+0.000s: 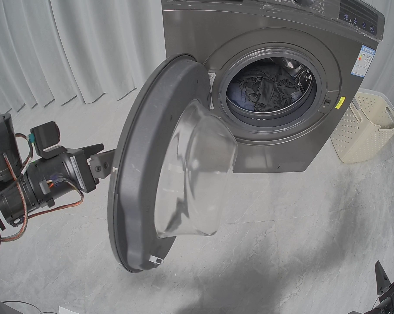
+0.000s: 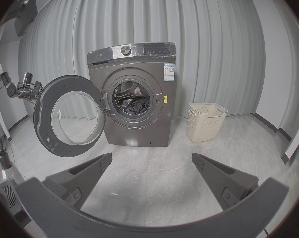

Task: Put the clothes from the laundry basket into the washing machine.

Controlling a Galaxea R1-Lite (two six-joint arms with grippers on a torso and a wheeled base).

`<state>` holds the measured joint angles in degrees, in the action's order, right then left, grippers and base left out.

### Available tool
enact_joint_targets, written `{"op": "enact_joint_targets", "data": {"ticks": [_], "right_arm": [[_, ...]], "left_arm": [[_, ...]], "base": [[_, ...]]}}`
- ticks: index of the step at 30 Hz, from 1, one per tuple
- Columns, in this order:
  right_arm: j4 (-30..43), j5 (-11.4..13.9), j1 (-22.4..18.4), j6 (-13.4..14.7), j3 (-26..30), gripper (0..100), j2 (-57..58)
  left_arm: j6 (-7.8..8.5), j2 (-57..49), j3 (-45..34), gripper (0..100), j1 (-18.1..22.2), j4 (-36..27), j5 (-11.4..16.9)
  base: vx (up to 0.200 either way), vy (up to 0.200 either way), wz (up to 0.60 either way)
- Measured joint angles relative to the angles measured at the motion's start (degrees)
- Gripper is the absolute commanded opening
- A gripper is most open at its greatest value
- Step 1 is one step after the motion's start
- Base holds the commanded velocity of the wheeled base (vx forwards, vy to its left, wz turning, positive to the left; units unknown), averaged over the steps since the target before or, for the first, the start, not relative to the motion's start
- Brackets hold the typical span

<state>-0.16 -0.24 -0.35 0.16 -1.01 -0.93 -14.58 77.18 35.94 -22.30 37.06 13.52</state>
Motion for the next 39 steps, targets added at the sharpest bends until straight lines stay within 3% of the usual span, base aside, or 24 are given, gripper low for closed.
{"op": "enact_joint_targets", "data": {"ticks": [5, 11, 17, 39], "right_arm": [[0.0, 0.0, 0.0, 0.0, 0.0, 100, 0.0], [0.0, 0.0, 0.0, -0.1, 0.0, 100, 0.0], [0.0, 0.0, 0.0, 0.0, 0.0, 100, 0.0], [0.0, 0.0, 0.0, 0.0, 0.0, 100, 0.0]], "left_arm": [[0.38, 2.3, 2.3, 100, -3.0, 0.0, -0.9], [0.66, 5.1, 5.2, 100, -8.7, -0.1, -4.6], [1.28, 9.6, 10.2, 100, -12.5, -0.1, -5.9], [2.18, 24.5, 27.8, 100, -17.4, -0.6, -6.9]], "base": [[0.0, 0.0, 0.0], [0.0, 0.0, 0.0], [0.0, 0.0, 0.0], [0.0, 0.0, 0.0]]}}
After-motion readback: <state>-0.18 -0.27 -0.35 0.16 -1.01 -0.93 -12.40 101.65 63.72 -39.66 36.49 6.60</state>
